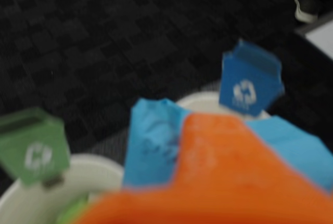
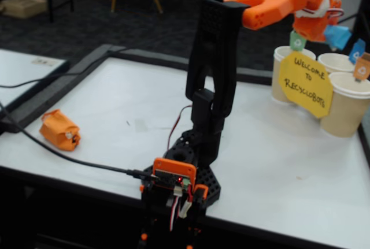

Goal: Sort rubbish by color.

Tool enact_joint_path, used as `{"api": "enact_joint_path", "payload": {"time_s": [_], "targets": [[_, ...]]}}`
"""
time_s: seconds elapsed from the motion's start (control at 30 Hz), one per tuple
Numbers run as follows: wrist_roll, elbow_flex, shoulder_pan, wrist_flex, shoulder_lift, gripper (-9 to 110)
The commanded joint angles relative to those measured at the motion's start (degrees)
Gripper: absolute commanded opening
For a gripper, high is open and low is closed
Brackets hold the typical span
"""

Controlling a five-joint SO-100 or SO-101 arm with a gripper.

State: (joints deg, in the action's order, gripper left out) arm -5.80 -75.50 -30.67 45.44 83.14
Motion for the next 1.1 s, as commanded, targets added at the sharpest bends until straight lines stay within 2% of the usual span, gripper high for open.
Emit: {"api": "enact_joint_path", "payload": {"time_s": [0.0, 0.2, 0.6, 0.97, 1.07], "targets": [[0.8, 15.8, -2.0, -2.2, -2.4, 3], [0.8, 17.8, -2.5, -2.5, -5.7, 5], [0.8, 14.2, -3.3, -8.3, -6.8, 16], [0.8, 13.1, -3.0, -7.5, -6.1, 16], [0.7, 13.1, -2.5, -7.1, -4.2, 10]]}}
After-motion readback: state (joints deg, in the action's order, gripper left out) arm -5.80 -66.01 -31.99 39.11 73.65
